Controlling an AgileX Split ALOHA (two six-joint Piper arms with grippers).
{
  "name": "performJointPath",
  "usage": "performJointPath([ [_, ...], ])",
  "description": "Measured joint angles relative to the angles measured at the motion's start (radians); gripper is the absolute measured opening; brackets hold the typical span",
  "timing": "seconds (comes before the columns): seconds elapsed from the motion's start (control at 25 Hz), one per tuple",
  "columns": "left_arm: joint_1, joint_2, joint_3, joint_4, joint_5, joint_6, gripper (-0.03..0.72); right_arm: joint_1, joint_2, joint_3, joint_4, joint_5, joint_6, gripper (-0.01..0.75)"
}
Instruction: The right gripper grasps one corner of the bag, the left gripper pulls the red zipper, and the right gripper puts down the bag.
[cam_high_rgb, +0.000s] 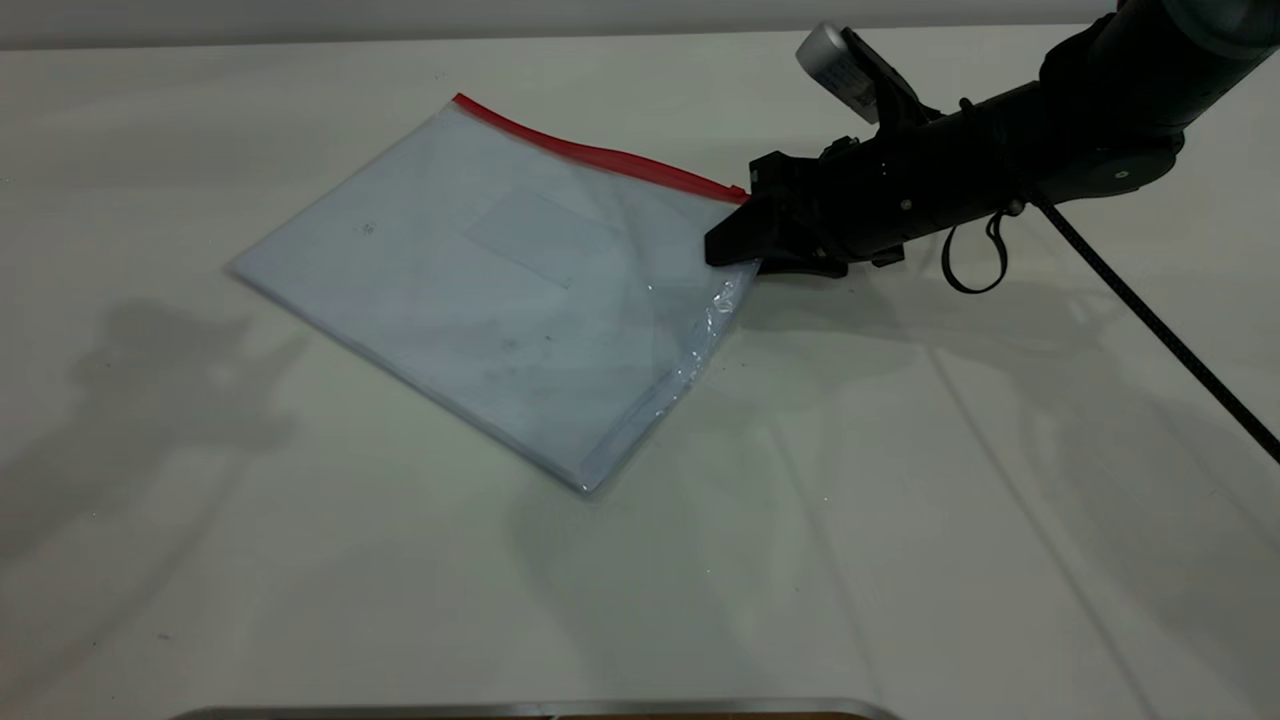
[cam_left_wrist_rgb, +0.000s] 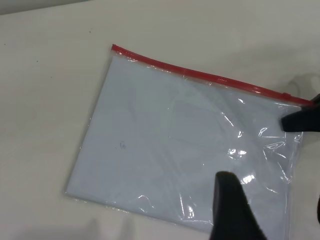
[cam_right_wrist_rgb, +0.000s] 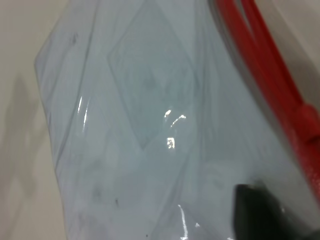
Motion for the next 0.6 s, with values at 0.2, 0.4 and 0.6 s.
performJointPath([
  [0.2,0.0,0.0,0.0,0.0,-0.002,0.0,0.471,0.0,0.0,0.0,-0.011,0.07,0.003,0.034],
  [0.4,0.0,0.023,0.0,0.0,-0.034,0.0,0.471,0.019,-0.029,-0.007,-0.354,0.214,0.127,0.033],
  [0.6,0.0,0.098,0.0,-0.003,-0.039,0.0,0.471,-0.04,-0.139,-0.007,-0.81,0.158,0.369,0.033],
])
